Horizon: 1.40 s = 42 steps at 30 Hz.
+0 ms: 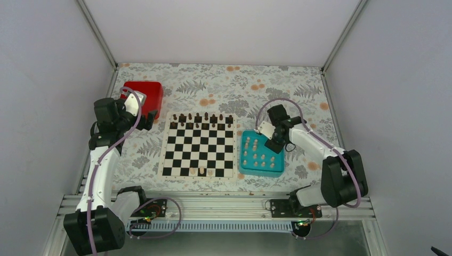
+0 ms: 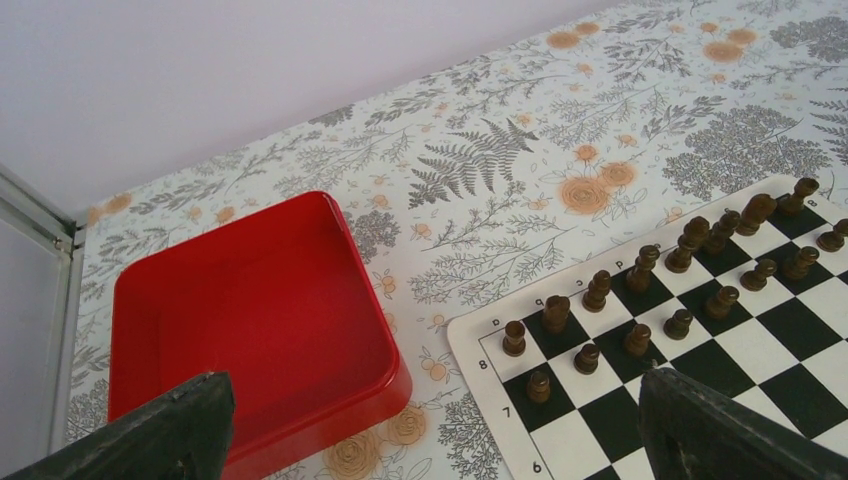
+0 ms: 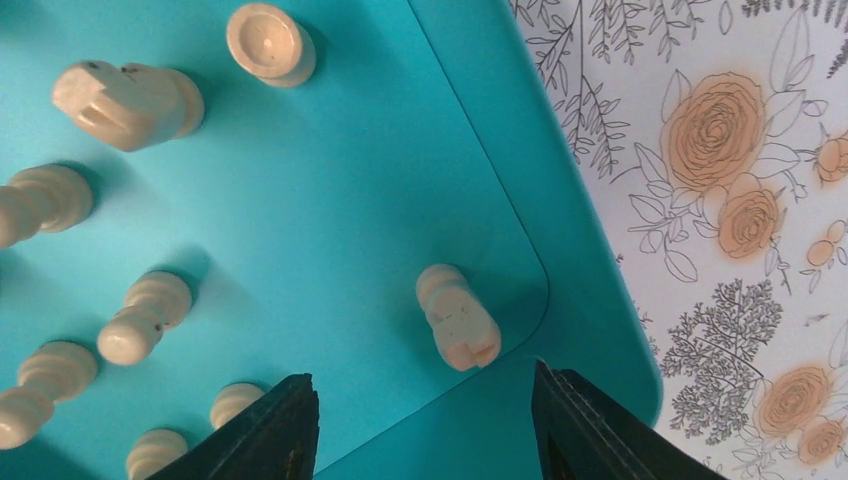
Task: Set up the chess pieces on the board
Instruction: Pick up the chess piece from the storage box.
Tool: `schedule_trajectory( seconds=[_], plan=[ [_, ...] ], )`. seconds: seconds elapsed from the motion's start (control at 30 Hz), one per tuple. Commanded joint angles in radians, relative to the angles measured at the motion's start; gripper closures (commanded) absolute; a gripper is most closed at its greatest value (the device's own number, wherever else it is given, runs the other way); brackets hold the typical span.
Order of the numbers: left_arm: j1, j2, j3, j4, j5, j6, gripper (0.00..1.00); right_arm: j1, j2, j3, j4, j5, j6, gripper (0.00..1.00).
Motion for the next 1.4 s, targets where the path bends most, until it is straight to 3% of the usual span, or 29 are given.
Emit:
schedule_trajectory(
  seconds=[0.0,0.6,1.03,1.37],
  plan=[
    [0.006,-0.004,-0.011,0.009,0.029,0.01,0.0,-0.012,0.033,0.0,0.027,0.016,-0.009,0.44],
    [0.008,0.007,-0.013,0.011,0.039,0.014,0.0,-0.016,0.141,-0.004,0.079,0.015,-0.007,0.53],
    [0.011,0.004,-0.015,0.01,0.044,0.016,0.0,-0.022,0.111,0.03,0.022,-0.028,-0.005,0.88],
    [0.012,0.005,-0.011,0.01,0.048,0.012,0.0,0.041,0.007,0.236,-0.205,-0.149,0.001,0.91]
  ],
)
